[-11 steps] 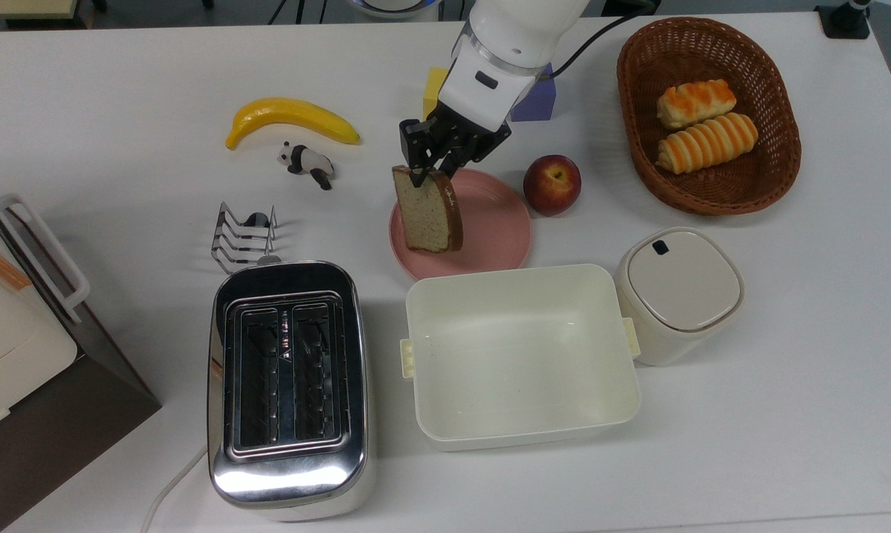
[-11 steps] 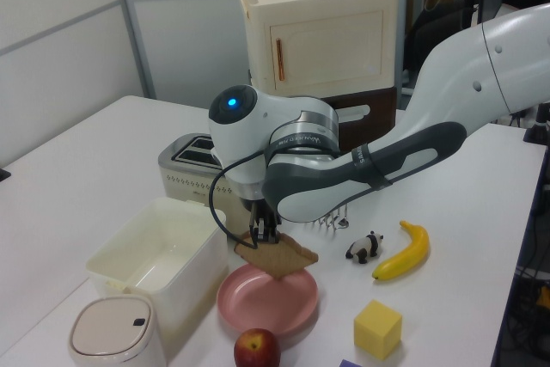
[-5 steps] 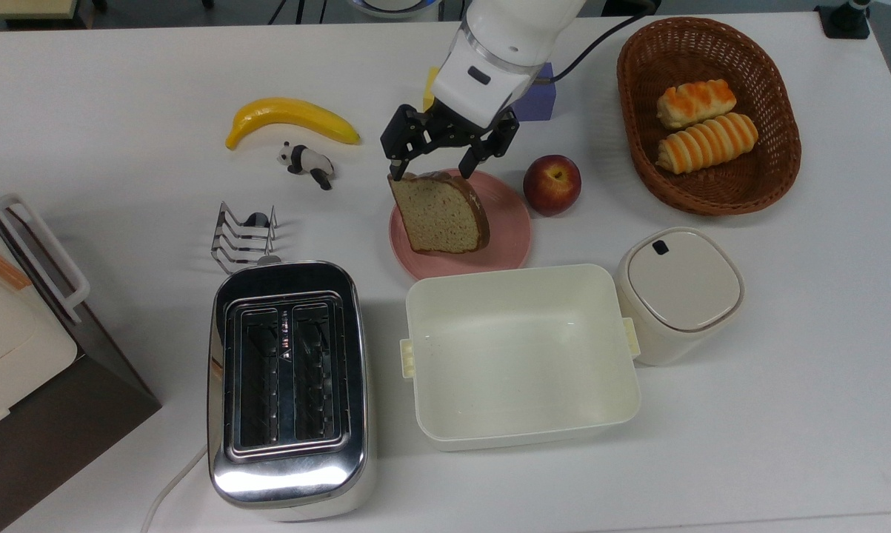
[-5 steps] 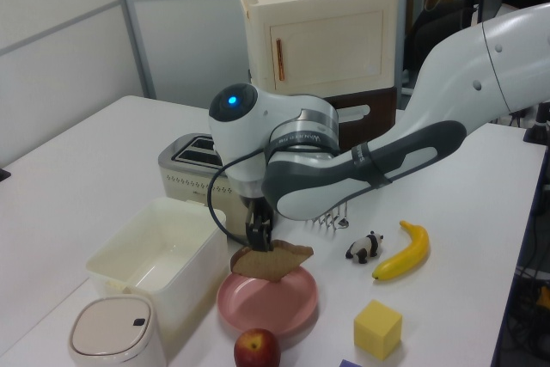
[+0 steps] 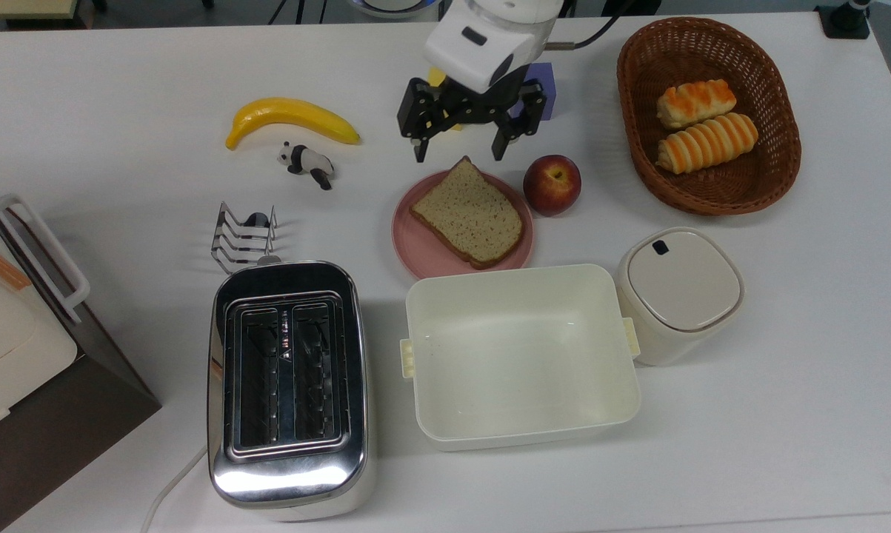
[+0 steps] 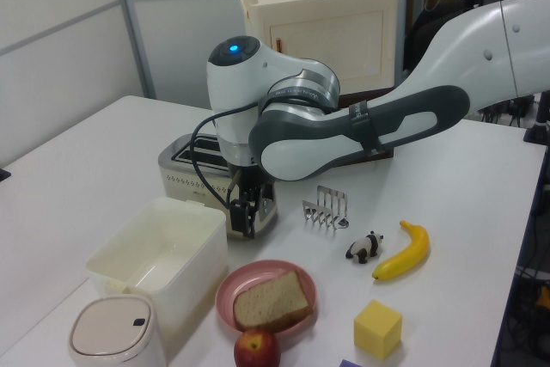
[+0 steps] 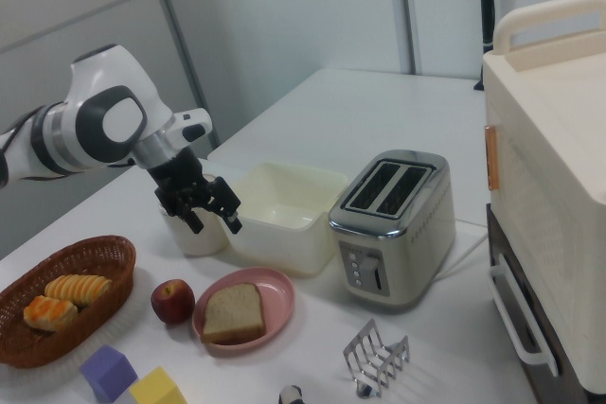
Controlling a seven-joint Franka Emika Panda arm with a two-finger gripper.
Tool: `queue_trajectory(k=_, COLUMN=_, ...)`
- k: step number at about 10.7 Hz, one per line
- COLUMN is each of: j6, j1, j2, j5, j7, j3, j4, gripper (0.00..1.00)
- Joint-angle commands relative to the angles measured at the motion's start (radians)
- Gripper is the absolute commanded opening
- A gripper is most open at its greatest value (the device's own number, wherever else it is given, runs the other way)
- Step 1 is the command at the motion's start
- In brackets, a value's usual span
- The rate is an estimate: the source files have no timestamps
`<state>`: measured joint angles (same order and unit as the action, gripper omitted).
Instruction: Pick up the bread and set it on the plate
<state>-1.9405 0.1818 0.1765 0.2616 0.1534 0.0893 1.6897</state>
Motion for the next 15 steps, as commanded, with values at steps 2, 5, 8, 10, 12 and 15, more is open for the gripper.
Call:
queue_trajectory(k=2, j6=0.049, j1=-0.001, j2=-0.034, j5=-0.025, j7=0.015, j3=-0.008, j4=0.004, gripper=1.00)
queue_trajectory(k=5, j6=0.222, j1=-0.100, j2=-0.115, j5=-0.149, j7=0.017, j3=-0.013, j4=-0.117, gripper=1.00)
queue_trajectory(k=8, j6=0.236, j1=-0.148, j2=-0.212, j5=-0.160, j7=0.018, j3=-0.090, j4=-0.116, gripper=1.00)
queue_trajectory(k=10, j6=0.238, j1=-0.171, j2=-0.232, j5=-0.231, j7=0.025, j3=-0.166, j4=-0.120, gripper=1.00)
queue_trajectory(k=12, j6=0.238, j1=-0.173, j2=-0.242, j5=-0.237, j7=0.048, j3=-0.180, j4=-0.120, gripper=1.00)
queue_trajectory(k=15, j6=0.275, j1=-0.180, j2=-0.235, j5=-0.234, j7=0.028, j3=-0.186, j4=-0.120, gripper=1.00)
